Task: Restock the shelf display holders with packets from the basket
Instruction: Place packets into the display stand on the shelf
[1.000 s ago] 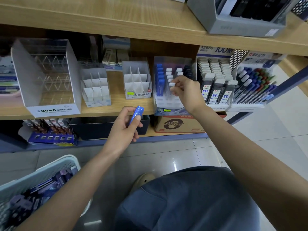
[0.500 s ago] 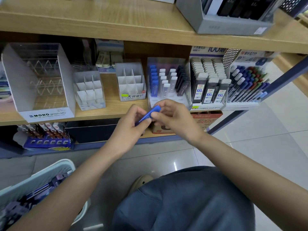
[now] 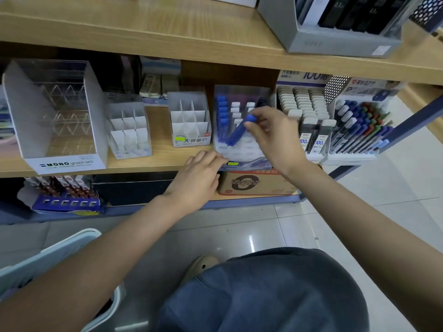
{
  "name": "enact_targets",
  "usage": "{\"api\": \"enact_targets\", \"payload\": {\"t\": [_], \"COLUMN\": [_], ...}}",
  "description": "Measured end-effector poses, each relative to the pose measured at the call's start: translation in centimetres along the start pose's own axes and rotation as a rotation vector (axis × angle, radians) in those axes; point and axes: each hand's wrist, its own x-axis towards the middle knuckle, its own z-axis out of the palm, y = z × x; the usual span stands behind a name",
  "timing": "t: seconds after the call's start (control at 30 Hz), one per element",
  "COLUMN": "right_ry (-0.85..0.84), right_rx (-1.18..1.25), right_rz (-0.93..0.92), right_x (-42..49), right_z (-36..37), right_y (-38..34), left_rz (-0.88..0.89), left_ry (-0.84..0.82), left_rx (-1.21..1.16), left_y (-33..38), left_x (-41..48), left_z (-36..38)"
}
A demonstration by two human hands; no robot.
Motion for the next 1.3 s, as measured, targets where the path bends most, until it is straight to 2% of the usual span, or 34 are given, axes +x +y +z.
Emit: {"api": "enact_targets", "payload": {"t": [0.1, 0.47, 0.63, 0.77, 0.9, 1.0, 1.13, 1.23, 1.3], "right_ry": [-0.052, -0.246, -0.207, -0.153, -0.027, -0.044, -0.228, -0.483, -0.709], "right_rx": [-0.086, -0.208, -0.249, -0.392, -0.48, -0.394, -0.234, -0.169, -0.193], "right_rz": [-0.057, -0.057, -0.052, -0.141, -0.324, -0.479, -0.606, -0.515, -0.335], "right_x": [0.9, 2.1, 1.9, 1.7, 0.1, -1.9, -5.8, -9.3, -11.8], "right_z": [1.5, 3.0, 3.3, 3.4, 3.9, 6.1, 12.3, 18.3, 22.1], "right_y": [0.2, 0.0, 0.0, -0.4, -2.4, -4.9, -8.6, -11.2, -12.7], "left_rz": [0.015, 0.065, 0.08, 0.102, 0.095, -0.012, -0.239, -0.5, -0.703], "left_ry": [-0.028, -0.032, -0.03, -0.031, 0.075, 0.146, 0.157, 0.129, 0.112], "left_rx": [0.042, 0.022, 0.019, 0.027, 0.034, 0.011, 0.065, 0.087, 0.085], "left_y": [-0.3, -1.0, -1.2, -1.5, -3.3, -5.9, -10.6, -14.8, -17.4], "left_x": [-0.1, 0.2, 0.3, -0.8, -5.0, -10.4, -19.0, -25.7, -30.0], "left_z": [0.0, -0.1, -0.1, -0.2, -0.8, -1.5, -1.9, -1.6, -1.0]}}
